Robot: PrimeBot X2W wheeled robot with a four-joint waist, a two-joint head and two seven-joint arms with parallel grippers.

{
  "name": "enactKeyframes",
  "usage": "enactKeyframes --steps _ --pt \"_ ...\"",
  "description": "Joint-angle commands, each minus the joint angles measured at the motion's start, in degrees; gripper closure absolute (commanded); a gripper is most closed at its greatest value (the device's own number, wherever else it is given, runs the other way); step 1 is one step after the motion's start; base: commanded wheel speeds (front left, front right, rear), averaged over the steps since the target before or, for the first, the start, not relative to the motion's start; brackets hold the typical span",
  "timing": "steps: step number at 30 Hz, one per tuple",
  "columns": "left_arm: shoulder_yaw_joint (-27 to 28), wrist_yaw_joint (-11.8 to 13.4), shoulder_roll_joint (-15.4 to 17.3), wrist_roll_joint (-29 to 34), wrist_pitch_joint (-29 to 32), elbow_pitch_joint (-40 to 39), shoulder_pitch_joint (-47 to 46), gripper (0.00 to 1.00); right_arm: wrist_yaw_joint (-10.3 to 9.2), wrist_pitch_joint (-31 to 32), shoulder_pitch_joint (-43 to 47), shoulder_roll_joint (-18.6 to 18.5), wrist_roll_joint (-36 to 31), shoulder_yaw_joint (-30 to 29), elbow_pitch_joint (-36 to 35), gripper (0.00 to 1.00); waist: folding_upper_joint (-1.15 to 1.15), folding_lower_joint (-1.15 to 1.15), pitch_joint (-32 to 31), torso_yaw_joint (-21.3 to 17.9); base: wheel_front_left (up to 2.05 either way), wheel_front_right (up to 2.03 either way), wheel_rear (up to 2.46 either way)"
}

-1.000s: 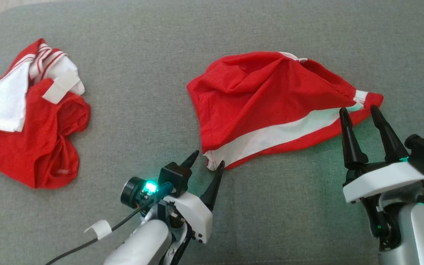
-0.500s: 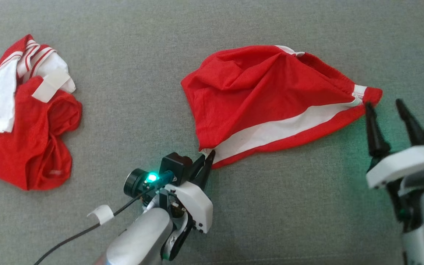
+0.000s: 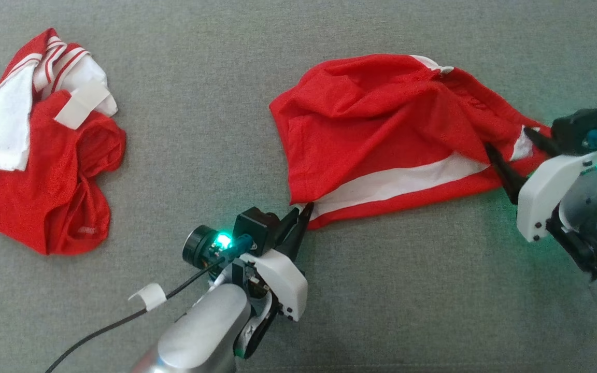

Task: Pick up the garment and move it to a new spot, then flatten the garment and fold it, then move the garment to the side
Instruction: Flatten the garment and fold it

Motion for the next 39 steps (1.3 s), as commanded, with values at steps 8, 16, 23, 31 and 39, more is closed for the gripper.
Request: enactKeyframes --steps 8,16,23,31,39 --pt "1.2 -0.1 0.0 0.2 -1.4 -0.4 -2.6 1.00 0.42 9.1 -1.0 -3.6 1.9 1.5 0.2 0.00 0.00 -0.01 0.2 0.5 0.00 0.00 0.00" --pt "1.6 0.4 0.2 0.0 -2.4 0.1 -3.0 1.00 0.42 15.3 1.8 -1.5 1.3 -3.5 0.9 0.00 0.00 -0.01 0.3 0.5 0.00 0.00 0.00" --pt "2.2 0.7 1.0 -0.4 -3.3 0.1 -3.3 1.00 0.42 15.9 3.9 1.1 2.0 -6.6 2.2 1.00 0.00 -0.01 0.5 0.3 0.00 0.00 0.00" --pt "2.3 1.1 1.3 -0.2 -6.0 -0.6 -3.0 1.00 0.42 7.7 5.5 3.9 3.7 -10.0 2.1 1.00 0.00 -0.01 -0.3 0.7 0.00 0.00 0.00" --pt "4.7 3.9 4.6 1.4 -11.4 -8.1 -2.6 1.00 0.42 -5.5 8.1 7.8 3.4 -14.5 -7.3 1.00 0.00 -0.01 -2.1 0.3 0.00 0.00 0.00"
